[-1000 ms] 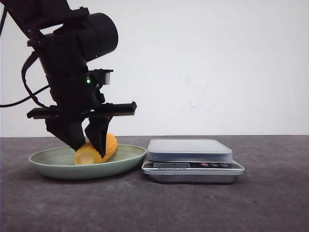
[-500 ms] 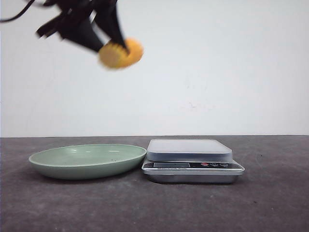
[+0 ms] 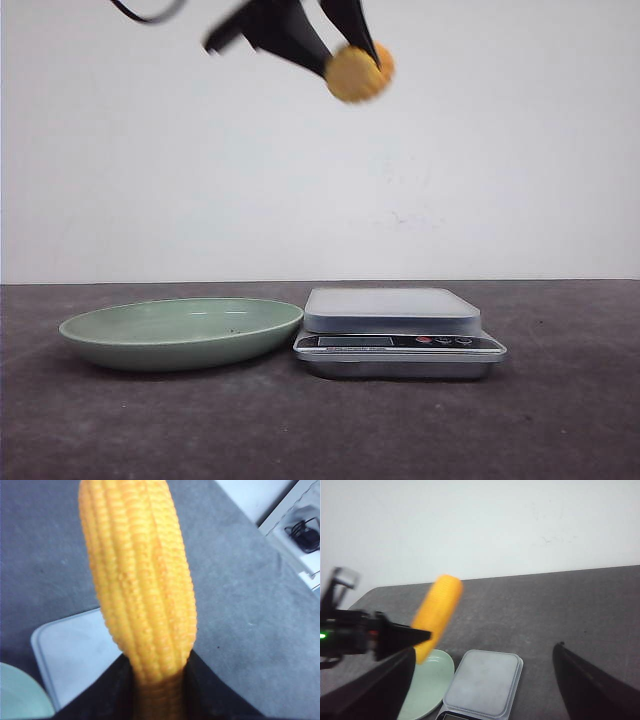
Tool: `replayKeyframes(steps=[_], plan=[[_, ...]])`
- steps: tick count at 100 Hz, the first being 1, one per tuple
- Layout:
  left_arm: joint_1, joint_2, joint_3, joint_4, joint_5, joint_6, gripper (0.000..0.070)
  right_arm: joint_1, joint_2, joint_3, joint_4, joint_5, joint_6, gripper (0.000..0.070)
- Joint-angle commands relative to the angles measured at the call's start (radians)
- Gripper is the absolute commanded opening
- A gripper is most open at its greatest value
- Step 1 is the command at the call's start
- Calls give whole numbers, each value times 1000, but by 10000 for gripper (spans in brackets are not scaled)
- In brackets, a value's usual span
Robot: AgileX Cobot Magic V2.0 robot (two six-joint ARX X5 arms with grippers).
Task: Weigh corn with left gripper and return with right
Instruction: 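Lift the corn with the left gripper and carry it over the scale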
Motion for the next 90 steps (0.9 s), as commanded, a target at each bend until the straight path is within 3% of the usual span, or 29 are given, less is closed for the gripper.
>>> replayKeyframes(steps=[1,47,90], plan=[[-10,61,33,12,0,-27,4,1,3,20,11,0,-4,556],[-11,281,51,-12,-15,-50,4,1,3,20,10,0,-4,556],[-16,304,51,-61,-119,-50,3,1,3,20,8,1,-4,555]])
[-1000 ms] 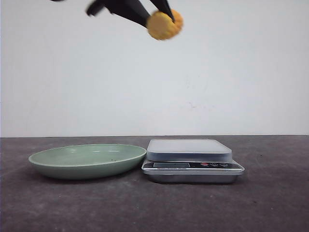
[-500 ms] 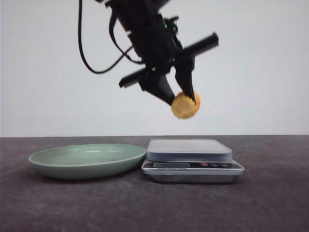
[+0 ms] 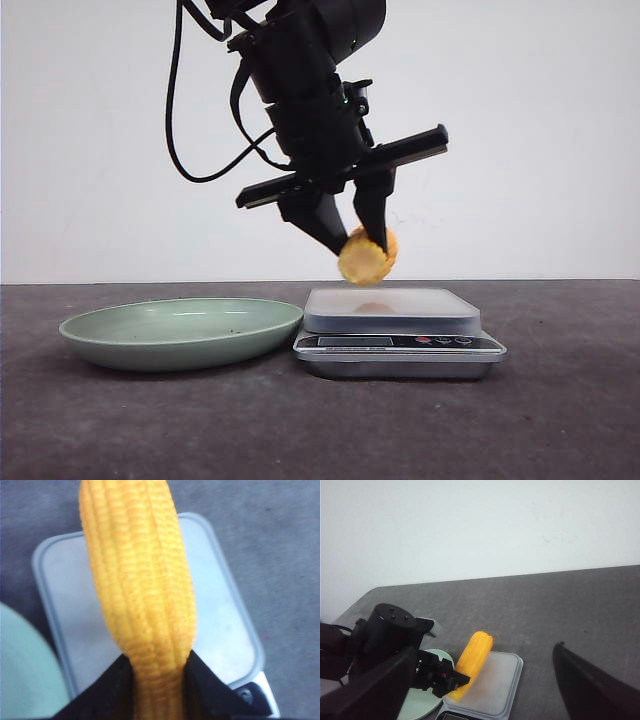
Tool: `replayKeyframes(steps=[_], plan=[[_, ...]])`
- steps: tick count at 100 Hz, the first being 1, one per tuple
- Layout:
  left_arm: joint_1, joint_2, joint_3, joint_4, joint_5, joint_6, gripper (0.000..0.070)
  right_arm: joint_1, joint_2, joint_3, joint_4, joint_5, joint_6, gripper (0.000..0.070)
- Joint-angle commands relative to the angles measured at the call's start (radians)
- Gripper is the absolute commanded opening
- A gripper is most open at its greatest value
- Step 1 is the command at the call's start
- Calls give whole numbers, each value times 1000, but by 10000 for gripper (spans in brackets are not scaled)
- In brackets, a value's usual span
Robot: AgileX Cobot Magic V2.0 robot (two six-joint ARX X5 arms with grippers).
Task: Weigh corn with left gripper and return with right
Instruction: 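Lift the corn with the left gripper and carry it over the scale, then lower the corn onto the scale and open the left gripper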
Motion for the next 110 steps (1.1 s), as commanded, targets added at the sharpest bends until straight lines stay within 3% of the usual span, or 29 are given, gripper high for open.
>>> replayKeyframes(steps=[1,91,110], plan=[[-15,23,28,6,-13,-2,4,1,3,20,8,1,-4,555],[-37,64,28,21,-33,3,4,1,2,20,-18,0,3,555],[-37,64,28,27,-26,6,160,1,2,20,-18,1,3,555]])
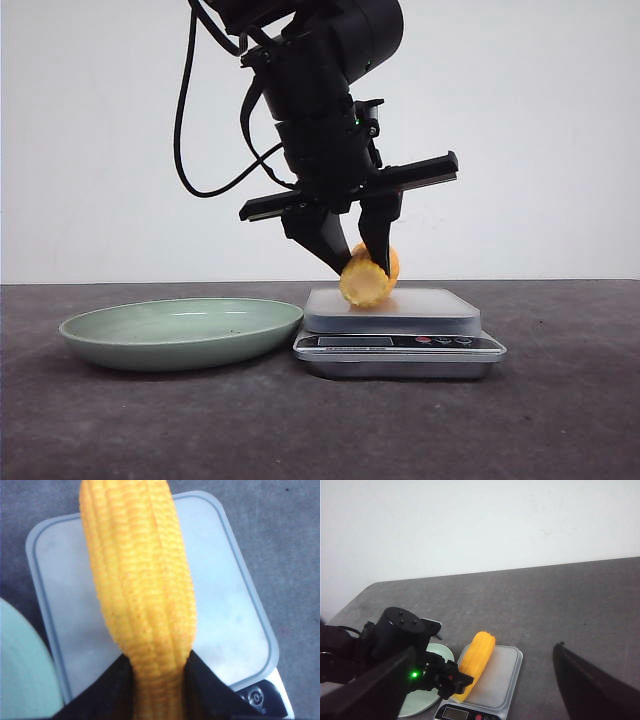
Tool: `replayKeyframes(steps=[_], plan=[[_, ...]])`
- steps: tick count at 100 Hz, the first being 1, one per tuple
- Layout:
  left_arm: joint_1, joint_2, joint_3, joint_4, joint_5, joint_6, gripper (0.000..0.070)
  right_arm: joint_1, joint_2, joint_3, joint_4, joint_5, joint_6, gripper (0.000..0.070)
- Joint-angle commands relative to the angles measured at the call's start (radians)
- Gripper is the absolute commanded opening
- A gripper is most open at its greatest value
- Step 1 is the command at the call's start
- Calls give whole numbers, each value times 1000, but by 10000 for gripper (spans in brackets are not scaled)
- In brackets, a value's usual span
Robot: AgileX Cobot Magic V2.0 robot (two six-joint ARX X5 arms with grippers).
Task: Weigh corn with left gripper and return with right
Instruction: 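Lower the corn onto the scale and open the left gripper, then raise the left gripper away from the corn on the scale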
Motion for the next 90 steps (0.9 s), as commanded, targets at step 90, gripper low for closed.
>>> replayKeyframes(steps=[90], plan=[[-39,-34,43,8,-23,95,400,1,2,20,8,0,1,555]])
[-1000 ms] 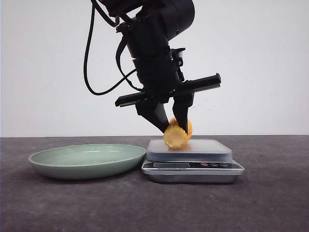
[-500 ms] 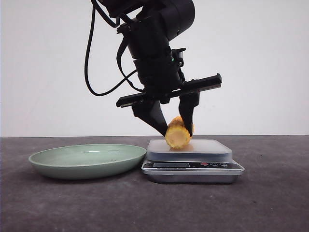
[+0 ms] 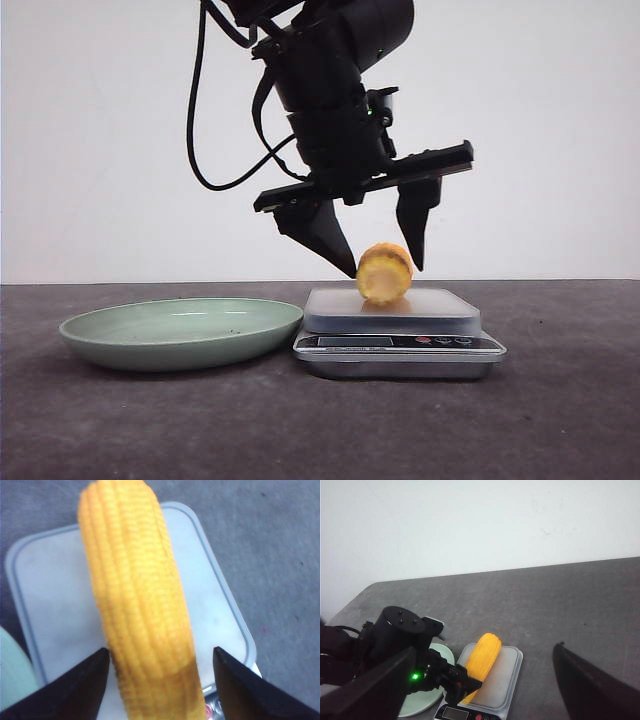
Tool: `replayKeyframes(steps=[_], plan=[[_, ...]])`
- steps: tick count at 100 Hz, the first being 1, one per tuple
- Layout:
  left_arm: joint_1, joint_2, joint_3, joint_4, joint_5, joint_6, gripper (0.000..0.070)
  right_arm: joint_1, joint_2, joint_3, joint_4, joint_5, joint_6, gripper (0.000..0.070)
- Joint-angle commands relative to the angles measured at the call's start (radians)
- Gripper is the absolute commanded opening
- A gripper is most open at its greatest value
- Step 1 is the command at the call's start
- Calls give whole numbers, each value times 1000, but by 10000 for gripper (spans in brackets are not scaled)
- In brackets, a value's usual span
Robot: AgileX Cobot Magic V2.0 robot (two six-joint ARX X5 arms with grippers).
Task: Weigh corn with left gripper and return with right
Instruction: 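Raise the left gripper away from the corn on the scale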
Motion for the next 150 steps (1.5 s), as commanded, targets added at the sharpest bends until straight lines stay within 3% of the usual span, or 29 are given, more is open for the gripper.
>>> replayKeyframes(steps=[1,33,74,119,150], plan=[[-13,-34,24,6,-22,41,400,1,2,20,8,0,1,555],[-5,-224,24,-47,-164,156,408,1,2,20,8,0,1,555],[-6,-680,24,-121,-195,262,406,1,2,20,-17,7,-9,555],[-6,-1207,14,-476,-204,224,407,23,34,22,40,-18,-4,559],[-6,-1409,-151,-512,-208,126,406,171,233,60,137,5,35,586]])
